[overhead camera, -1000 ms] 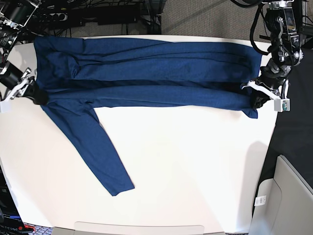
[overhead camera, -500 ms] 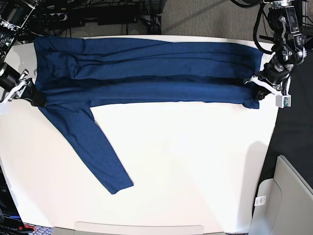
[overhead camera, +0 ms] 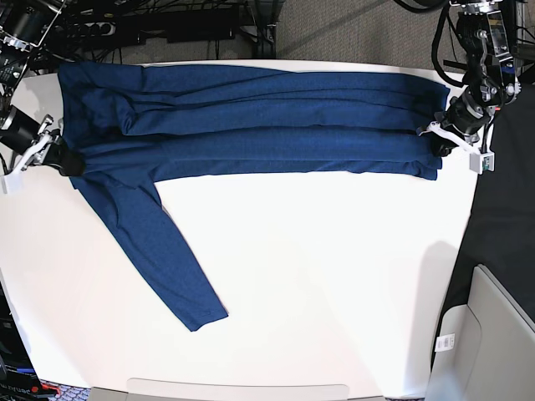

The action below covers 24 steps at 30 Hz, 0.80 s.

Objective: Fold the T-shirt properly
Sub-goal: 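Release the folded side and lift the right gripper away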

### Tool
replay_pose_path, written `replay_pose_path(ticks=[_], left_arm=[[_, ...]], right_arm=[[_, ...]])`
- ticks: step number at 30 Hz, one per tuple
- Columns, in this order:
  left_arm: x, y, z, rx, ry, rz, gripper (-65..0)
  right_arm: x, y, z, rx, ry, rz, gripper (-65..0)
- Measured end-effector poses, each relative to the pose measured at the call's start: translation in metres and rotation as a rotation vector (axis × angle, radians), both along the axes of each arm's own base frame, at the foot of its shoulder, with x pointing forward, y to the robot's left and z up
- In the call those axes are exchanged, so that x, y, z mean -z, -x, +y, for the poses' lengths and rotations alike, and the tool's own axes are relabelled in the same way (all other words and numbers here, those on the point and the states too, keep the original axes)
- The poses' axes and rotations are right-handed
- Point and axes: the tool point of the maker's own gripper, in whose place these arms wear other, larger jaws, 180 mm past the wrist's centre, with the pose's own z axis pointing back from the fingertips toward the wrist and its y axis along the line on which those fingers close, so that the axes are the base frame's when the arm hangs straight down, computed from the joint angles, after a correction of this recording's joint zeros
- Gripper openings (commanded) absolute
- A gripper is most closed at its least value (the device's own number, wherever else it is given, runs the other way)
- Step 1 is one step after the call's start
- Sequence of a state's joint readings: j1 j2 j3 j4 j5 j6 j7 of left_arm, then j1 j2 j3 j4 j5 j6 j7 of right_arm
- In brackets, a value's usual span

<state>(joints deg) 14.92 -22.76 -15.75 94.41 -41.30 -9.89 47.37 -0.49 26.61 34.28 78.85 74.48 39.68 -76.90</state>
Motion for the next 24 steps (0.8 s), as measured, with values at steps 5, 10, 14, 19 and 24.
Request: replay_pose_path(ticks=[5,10,14,19,24], left_arm=[[0.012,0.015,-0.005,0.027,0.016,0.113,-58.0],[0.009,0.009,-0.006,0.034,0.019,0.126,-53.8],[0.003,0.009,0.0,0.013,0.016,0.112,-49.5],[-0.015,-0.005,0.015,-0.021,-0.006,0.055,-45.0],[-0.025,-0.012,0.019,-0.041,-0.001,0.016,-44.4]], right_arm=[[0.005,0.001,0.004,-0.017,0.015,0.02,-64.1],[0.006,0.001,0.003,-0.017,0.016,0.021,-63.9],[0.016,0.008,-0.001,-0.012,0.055,0.059,-61.7],[0.011,0.004,-0.004,0.017,0.046,0.024,-45.0],[0.008,0.004,-0.011,0.069,0.024,0.002,-32.9]])
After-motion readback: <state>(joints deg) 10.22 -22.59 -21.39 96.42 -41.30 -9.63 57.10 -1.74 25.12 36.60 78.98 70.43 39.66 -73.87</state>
